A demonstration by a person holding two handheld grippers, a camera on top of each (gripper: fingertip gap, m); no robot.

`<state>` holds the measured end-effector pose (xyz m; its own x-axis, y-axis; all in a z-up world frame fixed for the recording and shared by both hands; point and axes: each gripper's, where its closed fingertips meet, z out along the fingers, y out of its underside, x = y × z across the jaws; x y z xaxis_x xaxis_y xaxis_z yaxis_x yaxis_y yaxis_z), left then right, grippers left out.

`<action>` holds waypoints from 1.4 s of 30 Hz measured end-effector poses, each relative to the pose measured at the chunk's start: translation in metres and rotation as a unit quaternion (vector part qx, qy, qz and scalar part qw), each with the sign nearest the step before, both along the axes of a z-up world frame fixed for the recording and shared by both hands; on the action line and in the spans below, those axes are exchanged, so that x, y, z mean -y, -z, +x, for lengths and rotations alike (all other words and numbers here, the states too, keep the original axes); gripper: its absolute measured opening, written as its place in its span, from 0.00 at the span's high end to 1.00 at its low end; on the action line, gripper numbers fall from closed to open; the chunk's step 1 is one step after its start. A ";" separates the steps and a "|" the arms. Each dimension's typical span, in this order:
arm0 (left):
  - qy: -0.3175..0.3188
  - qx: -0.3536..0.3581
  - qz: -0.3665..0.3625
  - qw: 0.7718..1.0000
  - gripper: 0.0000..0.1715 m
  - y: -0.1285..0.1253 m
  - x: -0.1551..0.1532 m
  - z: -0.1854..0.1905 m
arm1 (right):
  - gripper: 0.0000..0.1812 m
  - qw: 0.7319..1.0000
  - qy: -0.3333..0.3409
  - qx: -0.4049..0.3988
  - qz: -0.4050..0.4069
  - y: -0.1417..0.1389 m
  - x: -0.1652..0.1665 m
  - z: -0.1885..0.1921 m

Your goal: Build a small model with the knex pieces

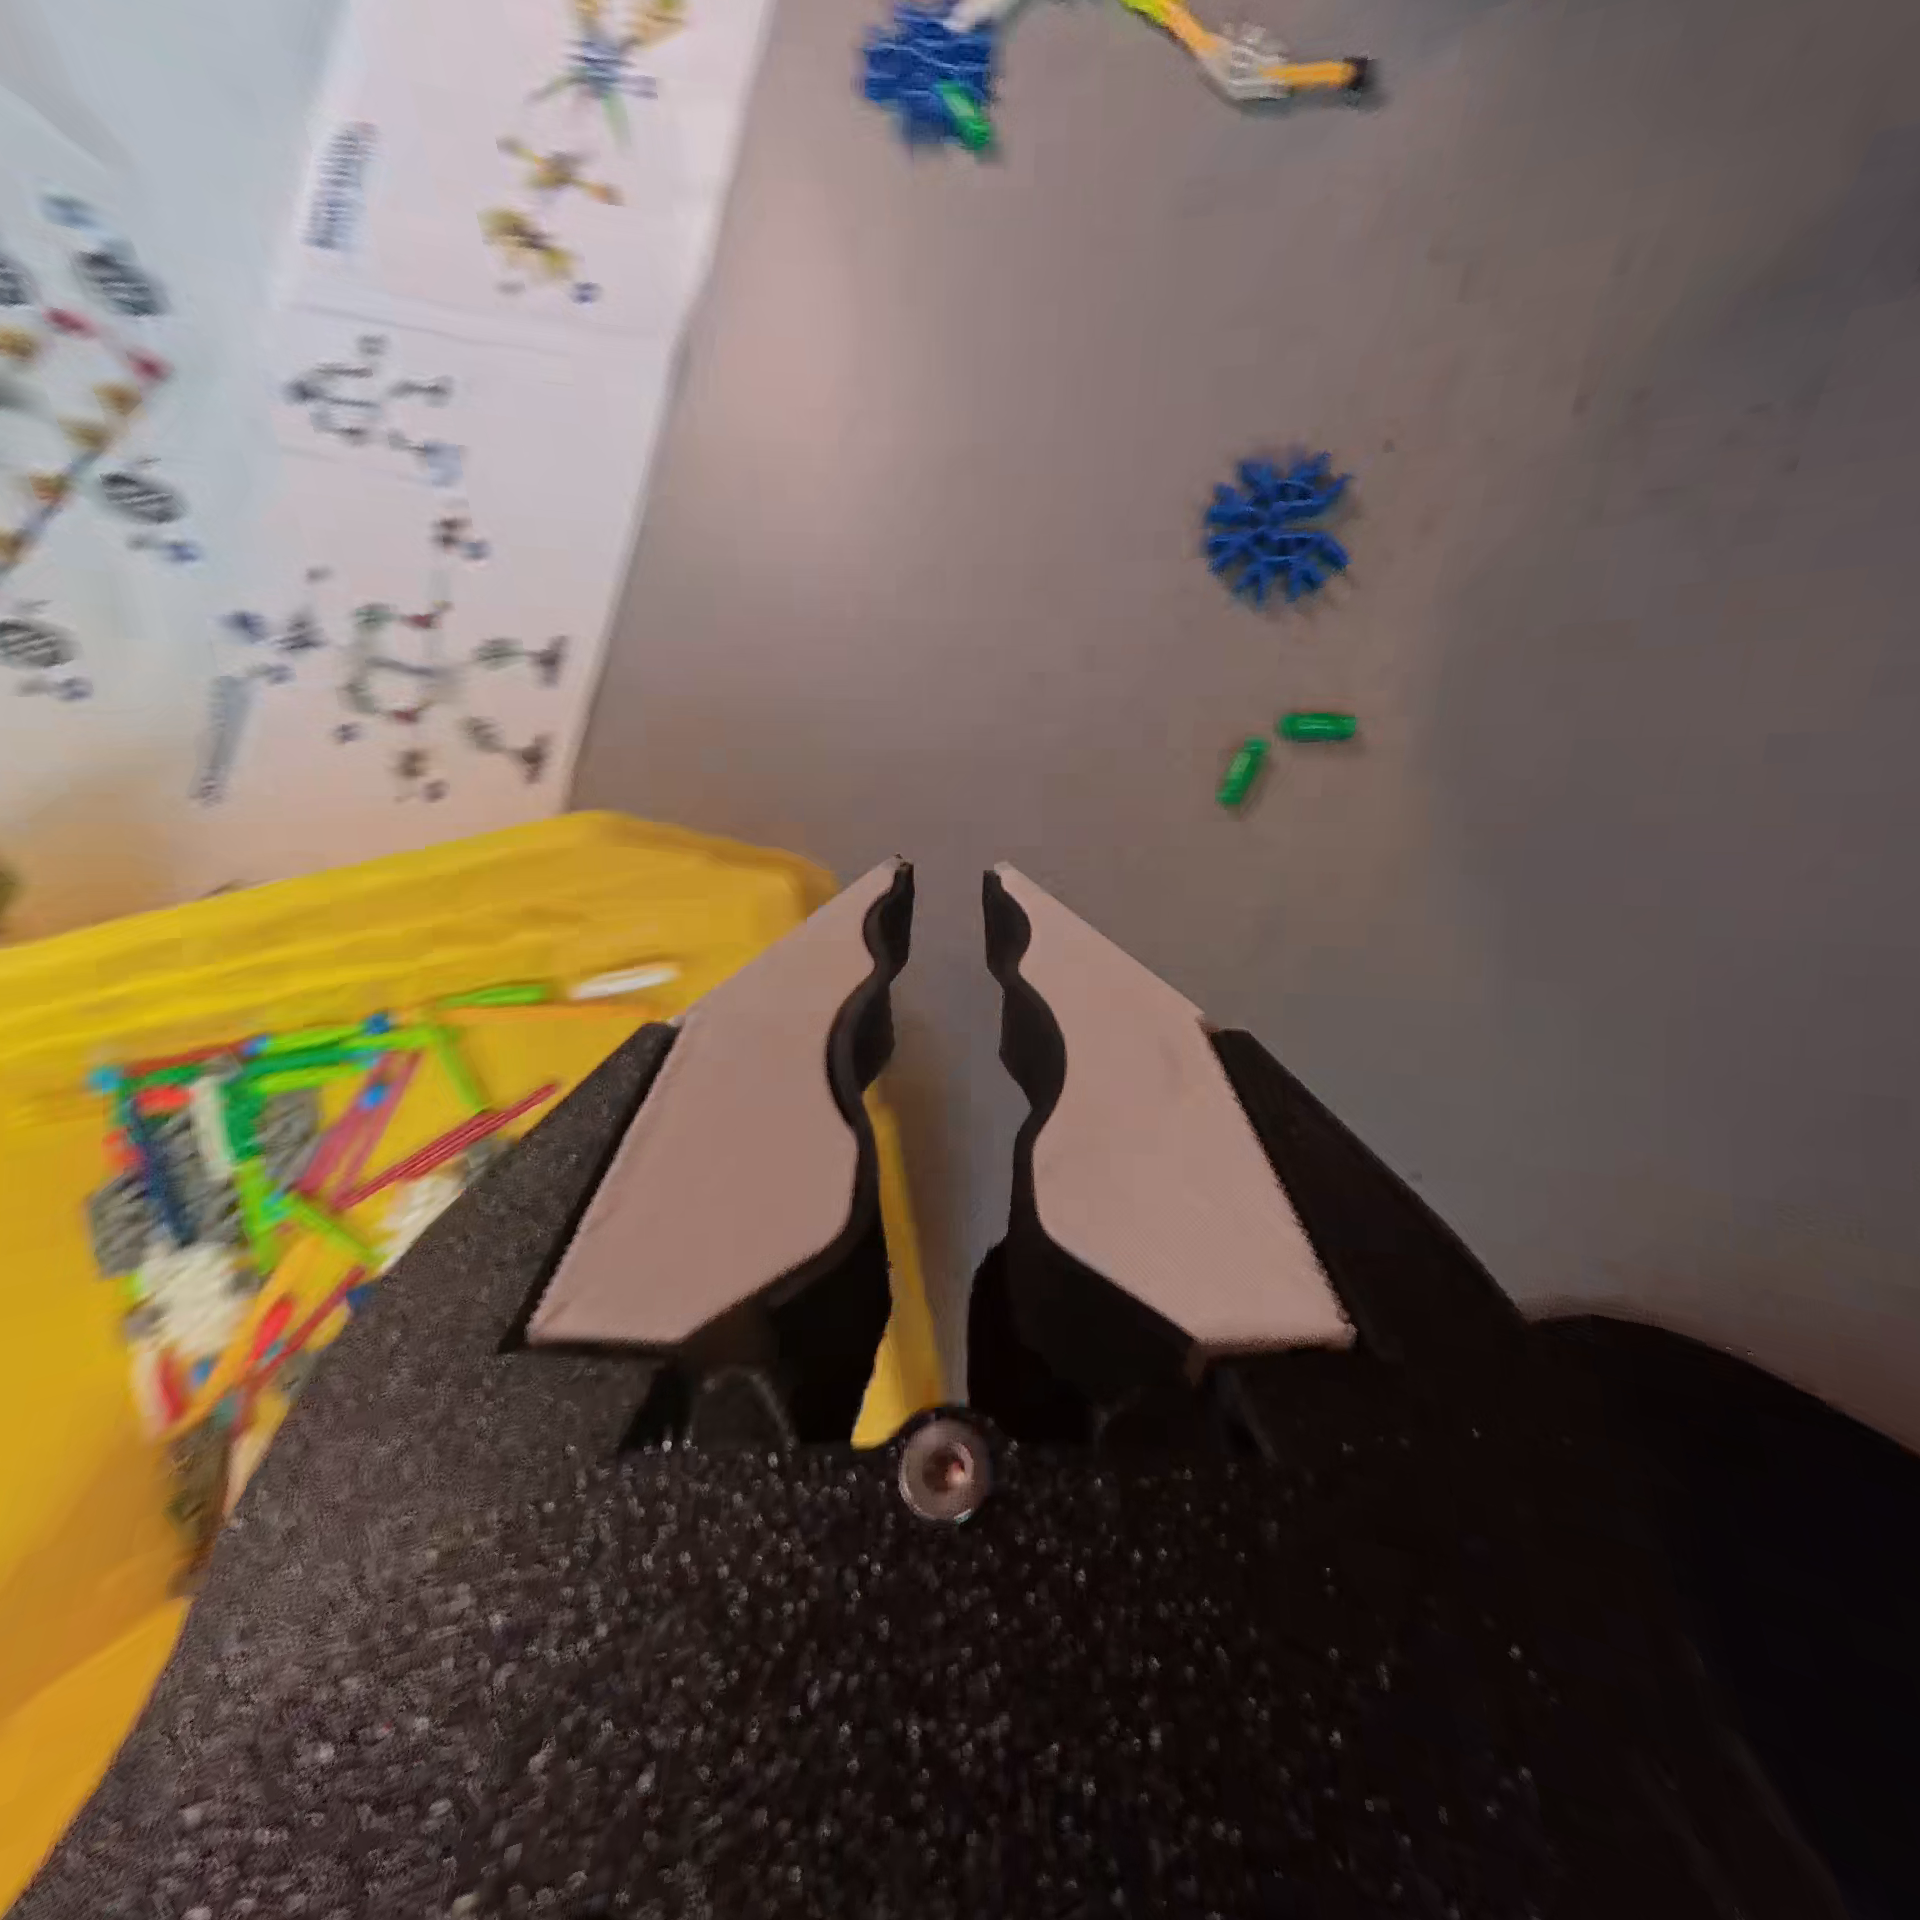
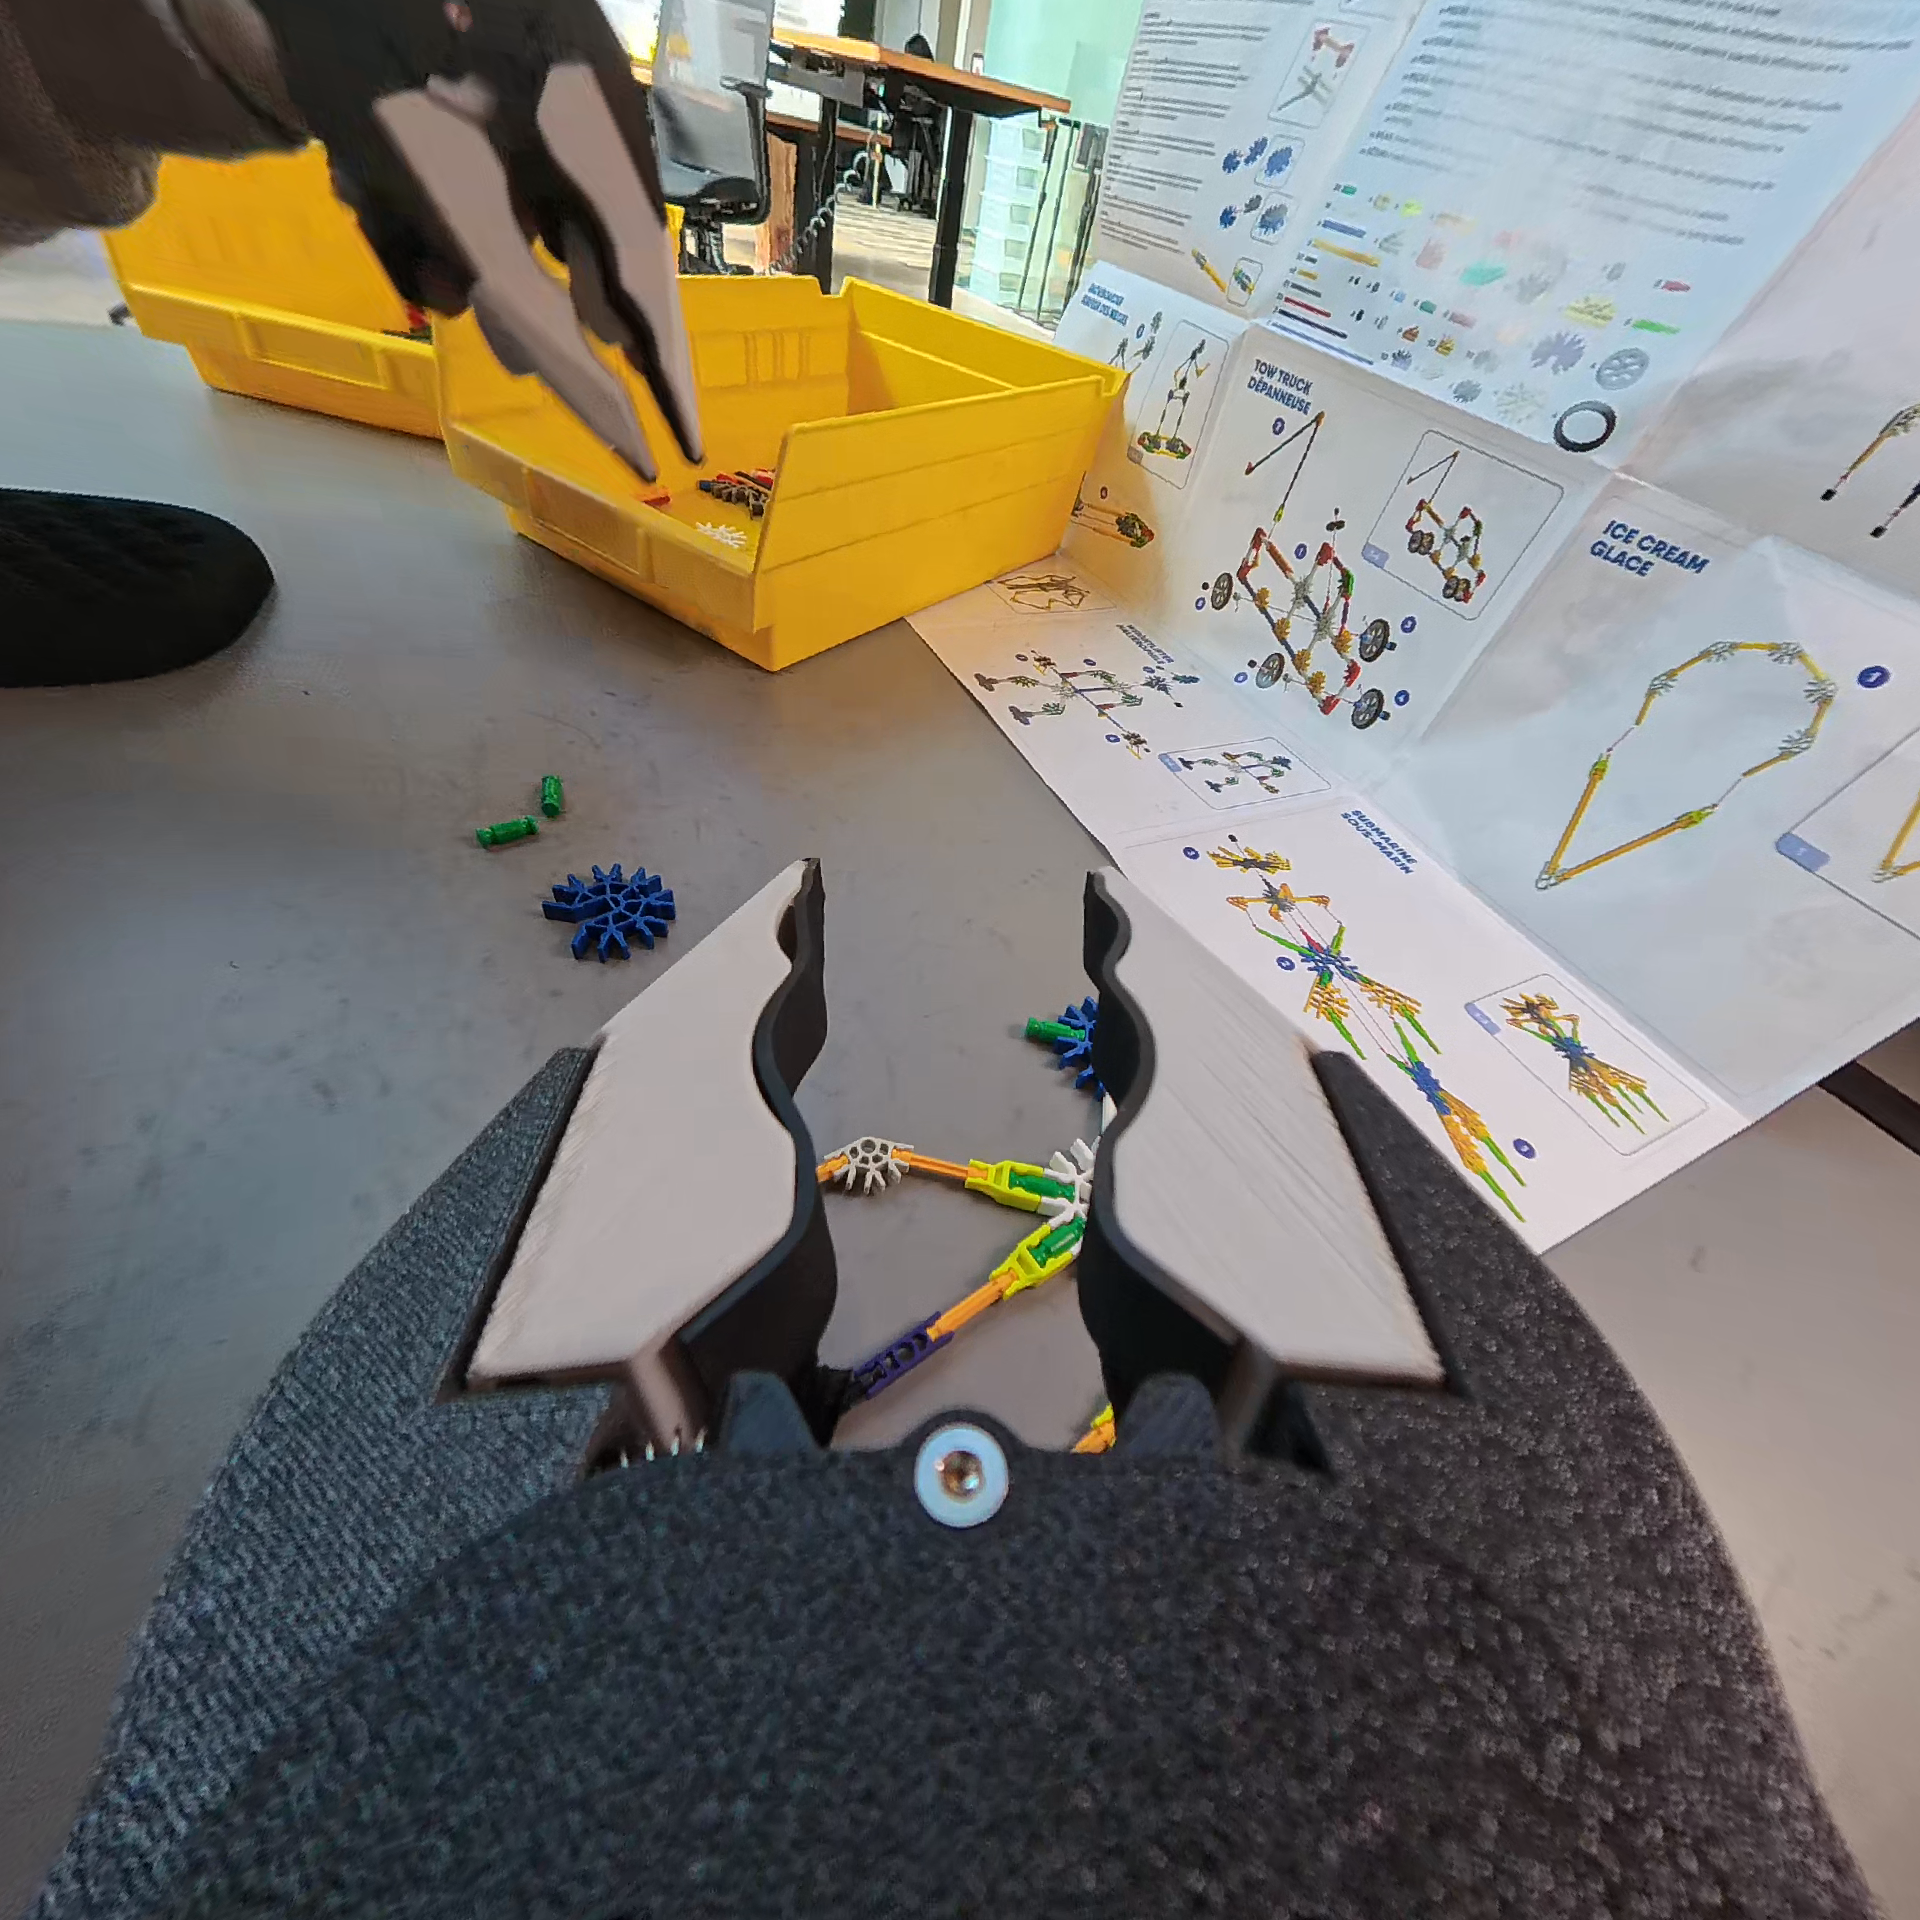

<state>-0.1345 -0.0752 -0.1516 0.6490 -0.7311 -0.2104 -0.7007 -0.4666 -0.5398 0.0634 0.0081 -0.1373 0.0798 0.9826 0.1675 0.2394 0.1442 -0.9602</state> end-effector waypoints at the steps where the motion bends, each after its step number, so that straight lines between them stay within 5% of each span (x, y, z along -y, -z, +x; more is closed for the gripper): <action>1: -0.043 -0.019 0.021 0.999 0.92 -0.019 -0.014 -0.032 | 0.73 1.000 -0.001 0.000 0.000 0.000 0.000 0.000; 3: -0.132 -0.082 0.011 0.988 0.90 -0.036 -0.032 -0.109 | 0.73 1.000 -0.005 0.003 0.001 0.001 0.002 -0.001; 6: -0.224 -0.175 -0.070 0.956 0.87 -0.023 -0.040 -0.208 | 0.73 1.000 -0.010 0.010 0.010 0.003 0.005 -0.002; 11: -0.266 -0.245 -0.212 0.908 0.88 0.032 -0.042 -0.282 | 0.73 1.000 -0.003 0.012 0.011 0.004 0.002 0.000; 20: -0.272 -0.290 -0.402 0.825 0.88 0.071 -0.031 -0.305 | 0.73 1.000 -0.007 0.001 -0.010 0.000 -0.002 0.003; 25: -0.282 -0.274 -0.442 0.806 0.86 0.077 -0.033 -0.306 | 0.73 1.000 -0.017 0.006 -0.006 0.002 0.002 0.002; 31: -0.263 -0.258 -0.460 0.808 0.89 0.077 -0.032 -0.303 | 0.73 1.000 -0.016 0.006 -0.009 0.002 0.000 0.004; 33: -0.263 -0.222 -0.452 0.823 1.00 0.079 -0.037 -0.292 | 0.73 1.000 -0.016 0.007 -0.011 0.002 0.000 0.004; 42: -0.253 -0.193 -0.430 0.845 1.00 0.074 -0.031 -0.279 | 0.73 1.000 -0.016 0.009 -0.007 0.002 0.000 0.004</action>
<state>-0.4135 -0.0443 -0.2253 0.9287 -0.3708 -0.0100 -0.3402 -0.8621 0.3755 0.0675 0.0081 -0.1397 0.0448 0.9870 0.1547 0.2527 0.1386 -0.9576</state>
